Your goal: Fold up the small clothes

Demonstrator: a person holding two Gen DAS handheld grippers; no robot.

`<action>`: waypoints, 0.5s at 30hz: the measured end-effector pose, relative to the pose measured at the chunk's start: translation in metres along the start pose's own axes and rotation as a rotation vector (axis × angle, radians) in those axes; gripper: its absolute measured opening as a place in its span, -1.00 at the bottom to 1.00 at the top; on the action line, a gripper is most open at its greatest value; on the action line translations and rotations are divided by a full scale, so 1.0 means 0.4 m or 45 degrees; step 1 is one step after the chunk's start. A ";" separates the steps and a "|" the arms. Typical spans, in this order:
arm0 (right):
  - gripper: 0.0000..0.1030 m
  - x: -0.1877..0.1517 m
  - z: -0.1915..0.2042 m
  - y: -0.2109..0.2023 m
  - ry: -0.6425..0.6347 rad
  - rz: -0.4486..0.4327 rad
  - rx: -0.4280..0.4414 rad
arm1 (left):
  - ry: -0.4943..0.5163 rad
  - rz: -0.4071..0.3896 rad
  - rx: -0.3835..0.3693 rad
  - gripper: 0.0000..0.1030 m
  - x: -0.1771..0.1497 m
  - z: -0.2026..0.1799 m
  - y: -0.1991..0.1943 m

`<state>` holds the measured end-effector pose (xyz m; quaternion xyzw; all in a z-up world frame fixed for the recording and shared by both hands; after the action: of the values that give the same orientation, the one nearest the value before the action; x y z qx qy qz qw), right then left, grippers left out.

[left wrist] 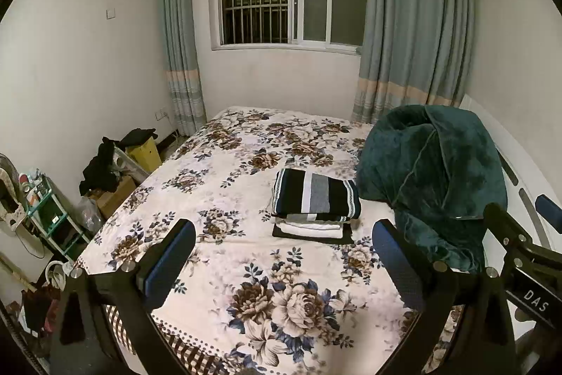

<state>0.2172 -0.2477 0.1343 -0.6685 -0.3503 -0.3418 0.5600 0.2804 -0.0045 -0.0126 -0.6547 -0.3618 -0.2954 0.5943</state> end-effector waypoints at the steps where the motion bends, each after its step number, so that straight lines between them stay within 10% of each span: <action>1: 1.00 0.001 0.001 0.000 -0.001 0.000 0.000 | 0.002 0.003 0.002 1.00 0.000 0.000 -0.001; 15: 1.00 -0.001 0.012 -0.006 0.008 -0.015 -0.008 | -0.009 -0.006 0.000 1.00 -0.002 -0.008 -0.028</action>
<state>0.2154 -0.2428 0.1345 -0.6671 -0.3513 -0.3484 0.5569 0.2709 -0.0073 -0.0064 -0.6549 -0.3653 -0.2945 0.5923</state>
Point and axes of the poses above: each gripper's, at about its wrist camera, not at the fingertips, and y roughly the way its jaws point, z to its left, x to its top, the point moved 2 cm from there along y, roughly the way its jaws point, and after that the axes turned 11 degrees about -x, right-handed, at the moved point
